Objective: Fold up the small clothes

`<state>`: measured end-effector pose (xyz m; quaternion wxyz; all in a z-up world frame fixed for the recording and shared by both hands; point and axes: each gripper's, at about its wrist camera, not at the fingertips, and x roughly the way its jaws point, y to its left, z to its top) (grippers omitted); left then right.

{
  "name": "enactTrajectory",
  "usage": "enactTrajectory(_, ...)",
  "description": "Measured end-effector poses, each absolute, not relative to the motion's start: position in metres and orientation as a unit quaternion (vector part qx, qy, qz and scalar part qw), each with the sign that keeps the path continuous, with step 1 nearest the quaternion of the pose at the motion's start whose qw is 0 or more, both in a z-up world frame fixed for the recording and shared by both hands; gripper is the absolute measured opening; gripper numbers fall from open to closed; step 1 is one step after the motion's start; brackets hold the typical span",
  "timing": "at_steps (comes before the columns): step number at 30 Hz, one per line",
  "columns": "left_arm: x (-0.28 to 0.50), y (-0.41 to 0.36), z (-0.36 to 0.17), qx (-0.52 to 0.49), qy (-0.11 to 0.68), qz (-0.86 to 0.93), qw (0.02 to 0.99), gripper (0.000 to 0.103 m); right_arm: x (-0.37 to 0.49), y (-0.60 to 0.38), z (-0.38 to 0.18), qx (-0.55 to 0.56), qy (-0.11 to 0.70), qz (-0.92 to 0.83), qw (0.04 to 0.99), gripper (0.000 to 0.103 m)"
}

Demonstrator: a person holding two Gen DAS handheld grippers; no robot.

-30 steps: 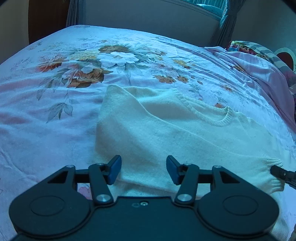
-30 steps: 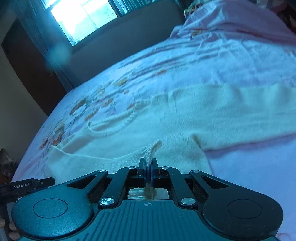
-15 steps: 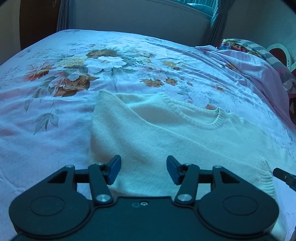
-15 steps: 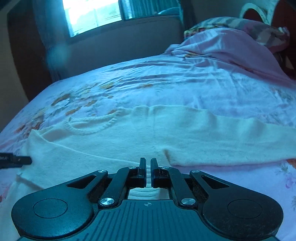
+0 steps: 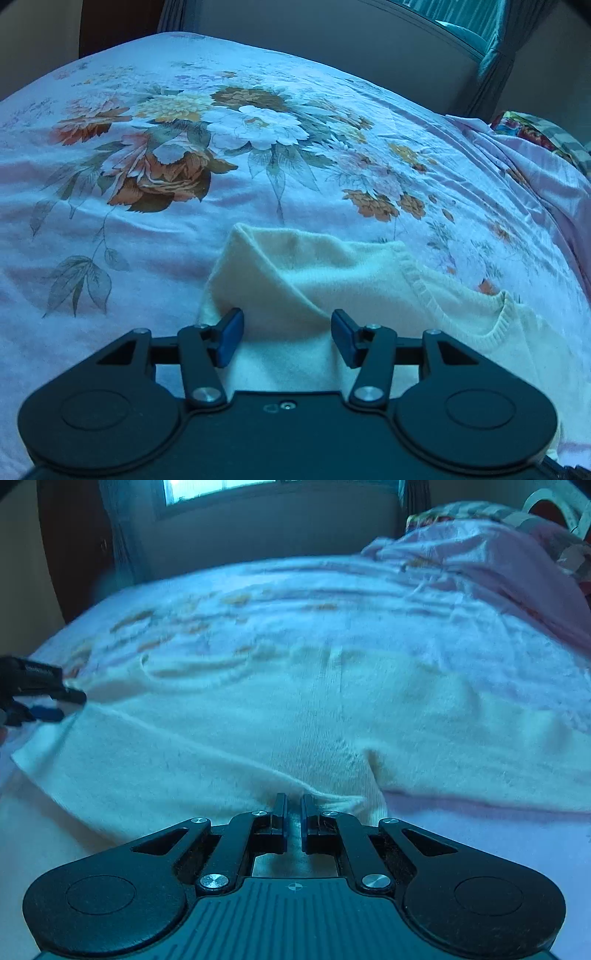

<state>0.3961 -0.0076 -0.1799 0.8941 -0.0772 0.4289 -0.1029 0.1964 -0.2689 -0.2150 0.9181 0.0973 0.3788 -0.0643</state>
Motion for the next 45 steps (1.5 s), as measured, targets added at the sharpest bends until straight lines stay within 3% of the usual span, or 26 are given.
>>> enactTrajectory(5, 0.343, -0.004, -0.173, -0.032, 0.416, -0.116, 0.901, 0.052, 0.180, -0.262, -0.191, 0.101, 0.343, -0.061, 0.932, 0.004)
enactTrajectory(7, 0.323, -0.004, -0.173, -0.009, 0.414, -0.115, 0.903, 0.053, 0.187, -0.256, -0.206, 0.074, 0.396, -0.059, 0.914, 0.004)
enactTrajectory(11, 0.291, -0.003, -0.174, 0.020, 0.416, -0.115, 0.902, 0.056, 0.177, -0.257, -0.196, 0.091, 0.383, -0.061, 0.917, 0.004)
enactTrajectory(13, 0.280, -0.002, -0.173, 0.010, 0.418, -0.124, 0.900, 0.057, 0.167, -0.253, -0.187, 0.087, 0.354, -0.060, 0.929, 0.004)
enactTrajectory(16, 0.272, -0.007, -0.177, 0.022, 0.425, -0.108, 0.898, 0.058, 0.171, -0.251, -0.206, 0.083, 0.408, -0.056, 0.908, 0.004)
enactTrajectory(20, 0.253, -0.015, -0.158, 0.013, 0.410, -0.129, 0.903, 0.059, 0.147, -0.262, -0.181, 0.122, 0.370, -0.066, 0.918, 0.004)
enactTrajectory(28, 0.216, -0.063, -0.144, 0.023, 0.410, -0.166, 0.897, 0.061, 0.105, -0.315, -0.175, 0.154, 0.379, -0.116, 0.905, 0.005)
enactTrajectory(30, 0.209, -0.078, -0.147, 0.032, 0.413, -0.172, 0.894, 0.062, 0.094, -0.333, -0.175, 0.158, 0.383, -0.135, 0.900, 0.017)
enactTrajectory(32, 0.206, -0.090, -0.149, 0.032, 0.418, -0.177, 0.890, 0.062, 0.082, -0.351, -0.175, 0.169, 0.381, -0.153, 0.896, 0.084)
enactTrajectory(33, 0.204, -0.096, -0.151, 0.030, 0.420, -0.180, 0.889, 0.062, 0.075, -0.361, -0.175, 0.176, 0.372, -0.159, 0.897, 0.086)
enactTrajectory(39, 0.201, -0.120, -0.158, 0.041, 0.425, -0.178, 0.887, 0.062, 0.055, -0.415, -0.177, 0.201, 0.365, -0.195, 0.888, 0.086)
enactTrajectory(43, 0.208, -0.123, -0.160, 0.039, 0.427, -0.172, 0.887, 0.062, 0.050, -0.464, -0.190, 0.260, 0.361, -0.231, 0.865, 0.054)
enactTrajectory(45, 0.211, -0.123, -0.161, 0.042, 0.427, -0.170, 0.887, 0.062, 0.047, -0.489, -0.196, 0.289, 0.354, -0.255, 0.852, 0.053)
